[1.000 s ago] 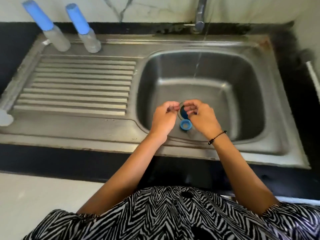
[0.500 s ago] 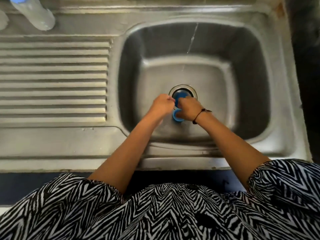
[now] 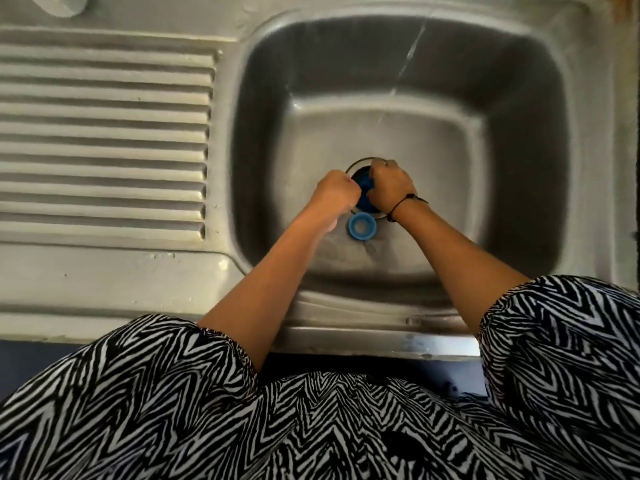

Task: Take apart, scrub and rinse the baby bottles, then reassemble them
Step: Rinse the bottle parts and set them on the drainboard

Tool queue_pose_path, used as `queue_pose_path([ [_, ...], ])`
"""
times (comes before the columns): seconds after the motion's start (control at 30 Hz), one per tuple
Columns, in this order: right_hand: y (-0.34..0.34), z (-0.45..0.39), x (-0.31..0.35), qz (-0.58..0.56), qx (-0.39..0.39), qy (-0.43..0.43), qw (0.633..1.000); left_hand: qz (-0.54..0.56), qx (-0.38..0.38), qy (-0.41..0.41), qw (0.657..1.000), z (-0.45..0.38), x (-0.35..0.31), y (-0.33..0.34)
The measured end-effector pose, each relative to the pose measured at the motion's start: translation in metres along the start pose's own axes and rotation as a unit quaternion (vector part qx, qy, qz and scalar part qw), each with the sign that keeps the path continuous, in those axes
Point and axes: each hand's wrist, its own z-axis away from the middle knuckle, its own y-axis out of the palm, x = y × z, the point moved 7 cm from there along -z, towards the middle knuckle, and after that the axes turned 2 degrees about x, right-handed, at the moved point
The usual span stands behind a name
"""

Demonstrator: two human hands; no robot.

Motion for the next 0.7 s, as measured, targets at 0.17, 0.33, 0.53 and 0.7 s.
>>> queue_pose_path([
  [0.17, -0.005, 0.0, 0.001, -0.007, -0.037, -0.023, 0.999, 0.012, 0.007, -0.027, 1.0, -0.002, 0.005, 0.006],
  [0.33, -0.038, 0.005, -0.018, -0.148, -0.147, 0.042, 0.977, 0.147, -0.008, -0.035, 0.989, 0.001, -0.004, 0.006],
  [0.53, -0.1, 0.02, -0.007, -0.284, -0.218, 0.013, 0.934, 0.441, 0.079, -0.003, 0.894, 0.013, -0.053, 0.007],
  [0.7, -0.152, 0.034, 0.01, -0.352, -0.253, -0.046, 0.9, 0.563, 0.088, 0.046, 0.821, 0.013, -0.108, -0.01],
])
